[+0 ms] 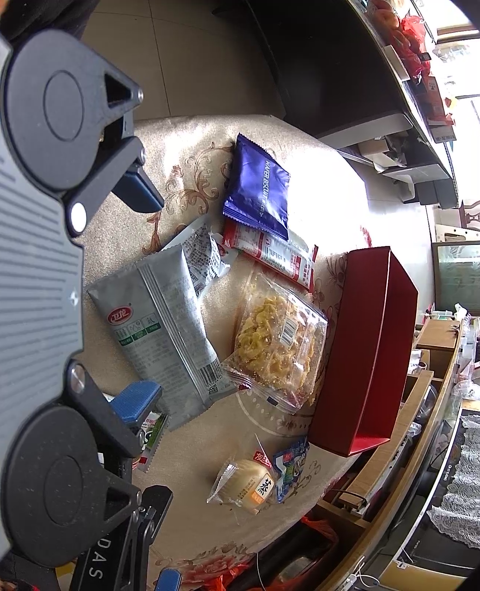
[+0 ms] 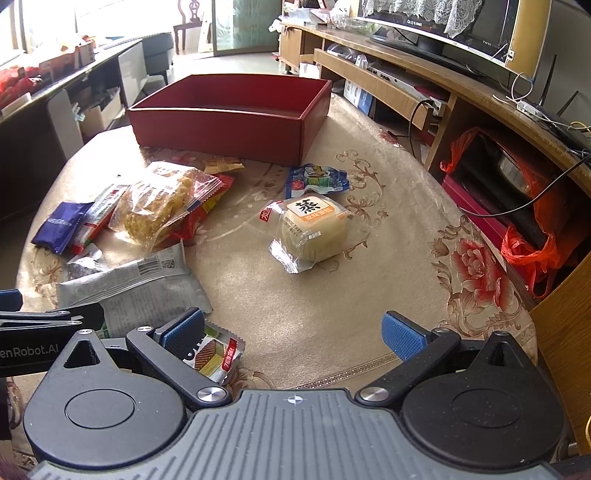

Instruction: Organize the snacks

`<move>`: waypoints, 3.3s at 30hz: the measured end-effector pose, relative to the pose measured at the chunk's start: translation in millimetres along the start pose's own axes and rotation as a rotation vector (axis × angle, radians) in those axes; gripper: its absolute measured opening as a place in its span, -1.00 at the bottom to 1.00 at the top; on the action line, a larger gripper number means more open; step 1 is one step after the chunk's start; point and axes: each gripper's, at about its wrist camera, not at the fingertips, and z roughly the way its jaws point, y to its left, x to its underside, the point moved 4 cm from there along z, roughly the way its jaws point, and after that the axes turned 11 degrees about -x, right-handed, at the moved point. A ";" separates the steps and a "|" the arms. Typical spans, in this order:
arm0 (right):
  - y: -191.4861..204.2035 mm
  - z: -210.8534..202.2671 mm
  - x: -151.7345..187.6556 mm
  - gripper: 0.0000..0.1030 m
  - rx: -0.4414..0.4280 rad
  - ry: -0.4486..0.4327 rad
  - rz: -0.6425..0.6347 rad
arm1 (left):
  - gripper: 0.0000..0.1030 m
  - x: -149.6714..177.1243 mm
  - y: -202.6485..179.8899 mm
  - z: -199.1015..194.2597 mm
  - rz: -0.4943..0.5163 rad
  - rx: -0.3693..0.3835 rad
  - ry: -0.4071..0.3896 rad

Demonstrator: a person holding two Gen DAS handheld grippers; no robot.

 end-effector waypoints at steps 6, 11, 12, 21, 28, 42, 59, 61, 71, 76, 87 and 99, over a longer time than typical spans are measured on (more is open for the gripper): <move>0.4 0.5 0.0 1.00 0.000 0.002 0.000 | 0.81 0.2 0.2 0.2 0.000 0.000 0.001; 0.5 1.0 0.4 1.00 -0.001 0.004 0.002 | 0.80 0.3 0.1 0.2 0.000 0.000 0.002; 0.7 1.3 0.7 1.00 -0.002 0.005 0.003 | 0.80 0.4 0.2 0.3 0.000 0.000 0.002; 1.3 5.0 1.4 1.00 -0.007 0.026 0.005 | 0.79 2.5 3.0 4.7 0.002 0.003 0.020; 6.8 14.2 4.7 1.00 -0.040 0.076 0.017 | 0.80 4.1 12.7 11.3 -0.019 0.016 0.047; 58.5 42.7 29.0 0.76 -0.133 0.249 -0.018 | 0.80 -5.3 42.1 11.9 -0.085 0.039 0.033; 4.3 43.5 14.7 0.31 -0.205 0.370 -0.179 | 0.80 -28.3 -48.8 25.9 0.592 0.283 -0.057; 0.9 51.0 15.0 0.38 -0.189 0.370 -0.184 | 0.80 -22.4 -59.8 31.9 0.657 0.307 -0.043; -23.6 63.3 11.0 0.97 -0.193 0.361 -0.072 | 0.69 -17.8 -67.5 56.3 0.681 0.275 0.040; -37.1 47.5 -10.2 0.94 -0.253 0.294 0.038 | 0.62 -21.1 -62.7 59.3 0.628 0.274 0.089; -22.1 76.2 -9.4 0.78 -0.119 0.327 -0.031 | 0.52 -21.0 -73.7 58.2 0.583 0.258 0.104; -30.4 53.8 -1.7 0.23 -0.130 0.298 -0.041 | -0.19 -28.5 -65.7 54.6 0.441 0.256 0.164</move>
